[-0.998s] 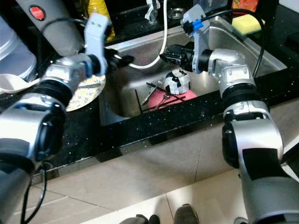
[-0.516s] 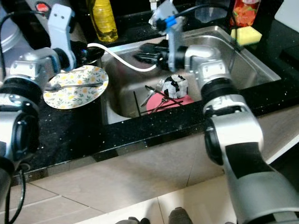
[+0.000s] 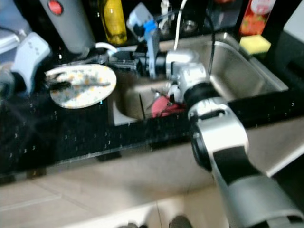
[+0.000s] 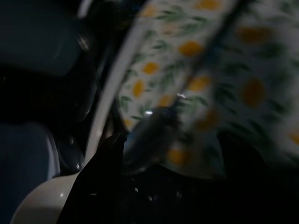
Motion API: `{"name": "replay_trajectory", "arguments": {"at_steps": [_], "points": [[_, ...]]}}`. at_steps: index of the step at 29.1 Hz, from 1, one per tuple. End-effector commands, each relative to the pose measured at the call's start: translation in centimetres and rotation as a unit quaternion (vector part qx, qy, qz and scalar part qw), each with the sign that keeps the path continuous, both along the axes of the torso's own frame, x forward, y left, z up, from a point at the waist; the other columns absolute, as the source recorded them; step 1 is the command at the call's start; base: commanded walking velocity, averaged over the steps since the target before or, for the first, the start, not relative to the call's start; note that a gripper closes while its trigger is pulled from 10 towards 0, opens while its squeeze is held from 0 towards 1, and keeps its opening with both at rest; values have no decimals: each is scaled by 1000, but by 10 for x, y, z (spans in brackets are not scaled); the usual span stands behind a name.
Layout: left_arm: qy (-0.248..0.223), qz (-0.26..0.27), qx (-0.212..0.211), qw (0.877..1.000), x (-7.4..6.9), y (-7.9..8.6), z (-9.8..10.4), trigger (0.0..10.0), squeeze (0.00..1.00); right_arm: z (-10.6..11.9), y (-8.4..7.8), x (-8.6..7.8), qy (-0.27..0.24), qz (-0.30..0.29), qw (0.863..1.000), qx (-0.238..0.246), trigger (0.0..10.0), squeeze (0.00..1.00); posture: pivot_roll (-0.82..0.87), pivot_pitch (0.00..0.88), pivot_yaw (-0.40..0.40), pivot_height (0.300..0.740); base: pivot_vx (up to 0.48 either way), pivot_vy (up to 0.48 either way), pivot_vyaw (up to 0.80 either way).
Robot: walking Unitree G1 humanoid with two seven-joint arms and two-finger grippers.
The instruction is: Kitchen organization
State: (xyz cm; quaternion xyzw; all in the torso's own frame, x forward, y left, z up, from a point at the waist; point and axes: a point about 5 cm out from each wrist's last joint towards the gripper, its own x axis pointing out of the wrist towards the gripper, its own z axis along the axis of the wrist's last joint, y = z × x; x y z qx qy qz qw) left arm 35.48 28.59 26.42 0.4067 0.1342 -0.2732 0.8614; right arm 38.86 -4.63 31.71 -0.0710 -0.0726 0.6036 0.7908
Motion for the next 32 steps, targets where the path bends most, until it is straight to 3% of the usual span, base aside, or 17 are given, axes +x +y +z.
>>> {"name": "replay_trajectory", "arguments": {"at_steps": [1, 7, 9, 10, 13, 22, 23, 25, 26, 32], "points": [[15, -25, 43, 999, -3, 1, 2, 10000, 0, 11, 5, -3, -17, 13, 1000, 8, 10000, 0, 14, 71, 21, 740, 0, 0, 0], [31, -39, 67, 997, 1, -6, 2, 10000, 0, 11, 2, -3, -20, 11, 1000, 8, 10000, 0, 0, 75, 33, 740, 0, 0, 0], [20, -30, 120, 992, 11, -10, -11, 10000, 0, 13, -1, -3, -22, 5, 1000, 11, 10000, 0, -22, 81, 44, 740, 0, 0, 0], [20, -30, 120, 992, 11, -10, -11, 10000, 0, 13, -1, -3, -22, 5, 1000, 11, 10000, 0, -22, 81, 44, 740, 0, 0, 0], [7, -5, 182, 983, 20, -12, -31, 10000, 0, 14, -3, -3, -23, 6, 1000, 16, 10000, 0, -29, 83, 47, 740, 0, 0, 0], [16, -12, 165, 986, 27, -29, -51, 9804, 0, 7, 1, -7, -9, 30, 1000, 2, 10000, 0, -51, 102, 50, 740, 0, 0, 0], [14, -11, 163, 986, 28, -30, -52, 9333, 0, 4, 2, -7, -6, 28, 1000, -2, 10000, 0, -51, 102, 50, 740, 0, 0, 0], [12, -10, 164, 986, 29, -32, -53, 9333, 0, 0, 2, -5, -1, 18, 1000, -9, 10000, 0, -51, 107, 47, 740, 0, 0, 0], [3, -7, 166, 986, 32, -35, -56, 7882, 0, -12, 0, 0, 15, -11, 999, -28, 10000, 0, -52, 112, 45, 740, 0, 0, 0], [-10, -4, 182, 983, 35, -42, -66, 7333, 0, -35, -6, 5, 48, -53, 995, -64, 10000, 0, -66, 122, 39, 740, 0, 0, 0]]}}
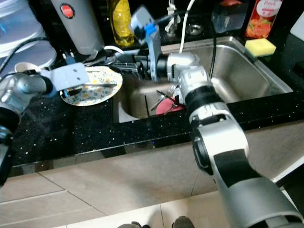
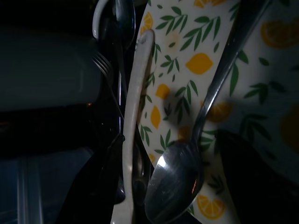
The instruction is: Kitchen organization
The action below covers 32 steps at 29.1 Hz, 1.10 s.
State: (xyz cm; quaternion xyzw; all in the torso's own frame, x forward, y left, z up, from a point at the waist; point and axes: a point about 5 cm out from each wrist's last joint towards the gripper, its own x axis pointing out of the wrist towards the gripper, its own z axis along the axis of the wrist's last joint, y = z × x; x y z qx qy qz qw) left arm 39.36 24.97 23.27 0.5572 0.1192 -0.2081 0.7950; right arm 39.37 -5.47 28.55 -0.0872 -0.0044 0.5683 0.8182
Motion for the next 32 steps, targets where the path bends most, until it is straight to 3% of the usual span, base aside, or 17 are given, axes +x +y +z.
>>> {"name": "replay_trajectory", "arguments": {"at_steps": [1, 2, 4, 5, 6, 7, 8, 9, 19, 23, 32], "points": [[63, -4, 21, 998, -4, -6, -34, 7333, 0, -4, 3, 0, 5, -2, 1000, -15, 10000, 0, -66, 122, 39, 740, 0, 0, 0], [58, -9, 40, 997, -2, -13, -39, 4980, 0, -13, -1, 2, 16, -19, 999, -32, 10000, 0, -79, 124, 34, 740, 0, 0, 0], [56, -10, 47, 997, -1, -15, -41, 4980, 0, -15, -2, 2, 19, -26, 999, -38, 10000, 0, -79, 124, 34, 740, 0, 0, 0], [57, -11, 54, 997, -1, -17, -44, 3922, 0, -16, -4, 4, 19, -37, 998, -41, 10000, 0, -86, 124, 33, 740, 0, 0, 0], [57, -11, 59, 997, -1, -17, -45, 3922, 0, -16, -5, 5, 18, -45, 998, -43, 10000, 0, -86, 124, 33, 740, 0, 0, 0], [57, -10, 62, 996, -1, -18, -47, 2039, 0, -15, -8, 6, 17, -59, 997, -44, 10000, 0, -91, 123, 34, 740, 0, 0, 0], [56, -9, 65, 996, -1, -18, -48, 2039, 0, -15, -9, 7, 15, -69, 996, -45, 10000, 0, -92, 123, 35, 740, 0, 0, 0], [55, -8, 71, 996, -1, -17, -50, 0, 0, -13, -12, 9, 14, -81, 996, -44, 10000, 0, -96, 122, 36, 740, 0, 0, 0], [57, -2, 79, 995, -2, -13, -52, 0, 0, -11, -17, 11, 13, -99, 994, -40, 10000, 0, -99, 120, 36, 740, 0, 0, 0], [30, 18, 106, 994, -2, -3, -49, 0, 0, -5, -19, 11, 7, -96, 995, -29, 10000, 0, -105, 106, 35, 740, 0, 0, 0], [17, 23, 133, 991, -3, 5, -47, 0, 0, -2, -18, 12, 3, -104, 994, -23, 10000, 0, -100, 100, 36, 740, 0, 0, 0]]}}
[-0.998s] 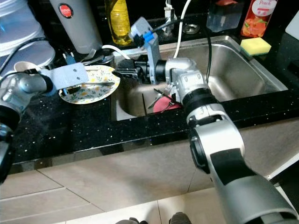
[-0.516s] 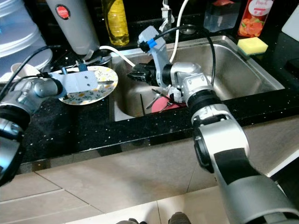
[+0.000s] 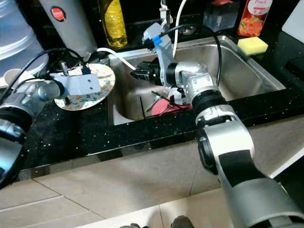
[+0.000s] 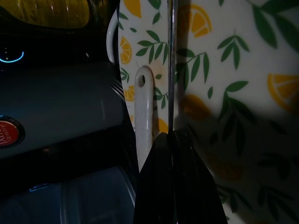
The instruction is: Kitchen organization
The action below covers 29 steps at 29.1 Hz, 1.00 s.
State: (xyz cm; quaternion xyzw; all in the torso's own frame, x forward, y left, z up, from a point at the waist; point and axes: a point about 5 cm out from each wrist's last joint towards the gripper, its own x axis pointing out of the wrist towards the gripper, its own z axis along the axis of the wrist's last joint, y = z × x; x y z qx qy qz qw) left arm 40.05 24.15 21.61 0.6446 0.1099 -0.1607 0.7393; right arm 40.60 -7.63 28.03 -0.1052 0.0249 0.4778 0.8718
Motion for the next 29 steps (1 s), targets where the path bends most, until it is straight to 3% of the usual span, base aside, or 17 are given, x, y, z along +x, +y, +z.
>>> {"name": "replay_trajectory", "arguments": {"at_steps": [1, 4, 5, 6, 7, 10, 14, 16, 19, 20, 26, 29], "points": [[56, 17, 32, 998, -10, 14, -28, 0, 0, 3, 3, 0, -3, 3, 1000, 4, 10000, 0, -100, 100, 36, 740, 0, 0, 0], [39, 9, 33, 999, -6, 12, -16, 0, 0, 4, 2, 0, -4, 0, 1000, 6, 10000, 0, -101, 101, 37, 740, 0, 0, 0], [19, 3, 25, 999, -3, 9, -4, 1922, 0, 4, 1, 0, -4, -1, 1000, 7, 10000, 0, -99, 103, 38, 740, 0, 0, 0], [5, -1, 20, 1000, -1, 7, 3, 1922, 0, 5, 1, 1, -4, -2, 1000, 8, 10000, 0, -99, 103, 38, 740, 0, 0, 0], [-9, -9, 14, 1000, 1, 4, 13, 10000, 0, 4, 1, 1, -4, -2, 1000, 9, 10000, 0, -94, 104, 36, 740, 0, 0, 0], [-25, -35, -14, 999, 5, -5, 46, 10000, 0, 3, 2, 1, -2, -2, 1000, 9, 10000, 0, -86, 103, 34, 740, 0, 0, 0], [9, -59, -27, 998, 2, -7, 60, 10000, 0, 4, 4, 0, -2, 0, 1000, 12, 10000, 0, -84, 102, 37, 740, 0, 0, 0], [51, -96, -12, 994, -6, -4, 63, 10000, 0, 5, 4, 0, -3, 0, 1000, 14, 10000, 0, -81, 102, 41, 740, 0, 0, 0], [69, -109, -5, 992, -10, -2, 64, 10000, 0, 5, 4, 0, -3, 0, 1000, 16, 10000, 0, -80, 102, 40, 740, 0, 0, 0], [77, -133, 26, 988, -19, 4, 74, 10000, 0, 6, 2, 1, -3, -4, 1000, 18, 10000, 0, -71, 101, 40, 740, 0, 0, 0], [60, -140, 43, 987, -22, 7, 88, 10000, 0, 6, 1, 1, -3, -8, 1000, 21, 10000, 0, -65, 100, 38, 740, 0, 0, 0], [32, -159, 28, 986, -22, -3, 105, 10000, 0, 7, 1, 2, -6, -10, 1000, 24, 10000, 0, -61, 97, 39, 740, 0, 0, 0]]}}
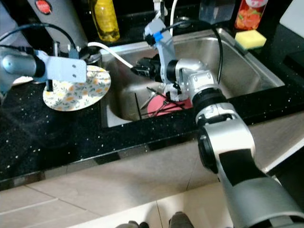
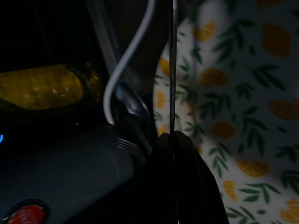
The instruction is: Kitchen organization
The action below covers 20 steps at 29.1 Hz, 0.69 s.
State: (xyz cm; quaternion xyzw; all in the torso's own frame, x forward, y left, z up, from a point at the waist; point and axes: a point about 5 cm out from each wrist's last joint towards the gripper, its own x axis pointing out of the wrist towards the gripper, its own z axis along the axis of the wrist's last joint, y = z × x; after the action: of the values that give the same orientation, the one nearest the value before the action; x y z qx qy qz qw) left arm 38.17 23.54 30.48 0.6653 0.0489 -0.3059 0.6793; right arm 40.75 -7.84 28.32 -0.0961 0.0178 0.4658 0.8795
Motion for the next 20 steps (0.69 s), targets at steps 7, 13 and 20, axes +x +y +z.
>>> {"name": "replay_trajectory", "arguments": {"at_steps": [7, 13, 20], "points": [[-28, -75, -42, 996, 6, -45, 26, 10000, 0, 21, -15, 5, -29, -50, 998, 38, 10000, 0, -73, 93, 67, 740, 0, 0, 0], [-12, -95, -69, 993, 14, -73, 23, 10000, 0, 22, -32, 7, -36, -78, 996, 28, 10000, 0, -101, 95, 92, 740, 0, 0, 0], [25, -131, -210, 969, 22, -143, 23, 10000, 0, 21, -76, 10, -49, -163, 985, -5, 10000, 0, -170, 110, 133, 740, 0, 0, 0]]}}
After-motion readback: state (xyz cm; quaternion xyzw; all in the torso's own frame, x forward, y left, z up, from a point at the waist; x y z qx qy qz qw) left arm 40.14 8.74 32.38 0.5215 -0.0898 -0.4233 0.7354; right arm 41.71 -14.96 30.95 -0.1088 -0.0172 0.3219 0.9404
